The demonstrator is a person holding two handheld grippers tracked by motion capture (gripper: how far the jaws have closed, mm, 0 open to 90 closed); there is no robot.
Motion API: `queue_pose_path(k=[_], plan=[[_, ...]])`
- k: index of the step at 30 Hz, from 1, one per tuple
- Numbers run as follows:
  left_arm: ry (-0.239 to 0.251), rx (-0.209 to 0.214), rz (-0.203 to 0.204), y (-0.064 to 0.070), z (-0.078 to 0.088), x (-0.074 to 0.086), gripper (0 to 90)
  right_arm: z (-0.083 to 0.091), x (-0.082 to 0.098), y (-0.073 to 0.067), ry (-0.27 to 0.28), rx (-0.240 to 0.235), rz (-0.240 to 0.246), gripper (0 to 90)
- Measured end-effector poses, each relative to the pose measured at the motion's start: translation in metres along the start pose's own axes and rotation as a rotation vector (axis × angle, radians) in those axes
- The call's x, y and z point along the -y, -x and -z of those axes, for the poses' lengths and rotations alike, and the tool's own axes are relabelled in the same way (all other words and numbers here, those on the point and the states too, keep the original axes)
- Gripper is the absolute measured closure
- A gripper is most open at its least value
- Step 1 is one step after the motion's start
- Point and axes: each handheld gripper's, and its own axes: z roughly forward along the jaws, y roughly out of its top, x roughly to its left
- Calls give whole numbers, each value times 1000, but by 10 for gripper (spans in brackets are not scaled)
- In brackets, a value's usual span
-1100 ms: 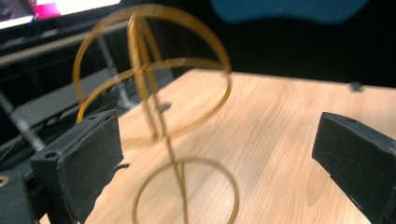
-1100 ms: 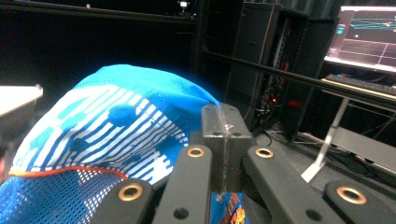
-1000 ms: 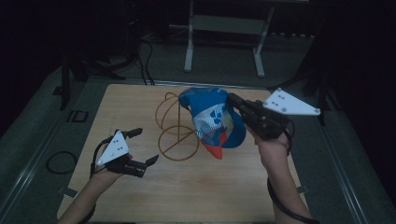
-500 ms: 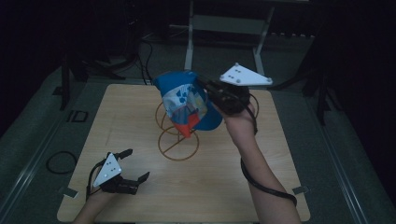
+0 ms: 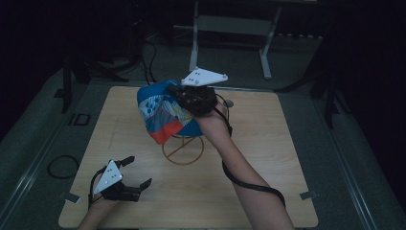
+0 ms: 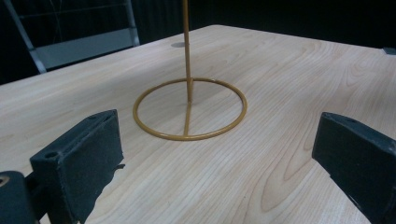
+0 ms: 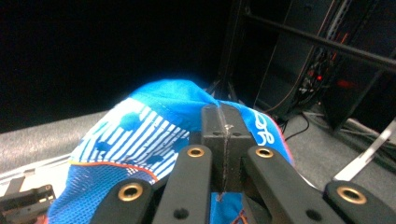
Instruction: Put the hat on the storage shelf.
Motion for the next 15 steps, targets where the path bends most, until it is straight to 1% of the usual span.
queue_pose_path(k=[5,7,9,15], plan=[[-1,7,15,-1,-2,1,21,-7,8,5,-31,-10,-17,900],[-1,9,12,0,-2,2,21,-8,13,7,-41,-6,-19,900],[-9,10,15,0,-3,2,21,-6,19,10,-47,-1,-31,900],[-13,15,22,-1,-5,3,21,6,35,17,-49,5,-57,900]])
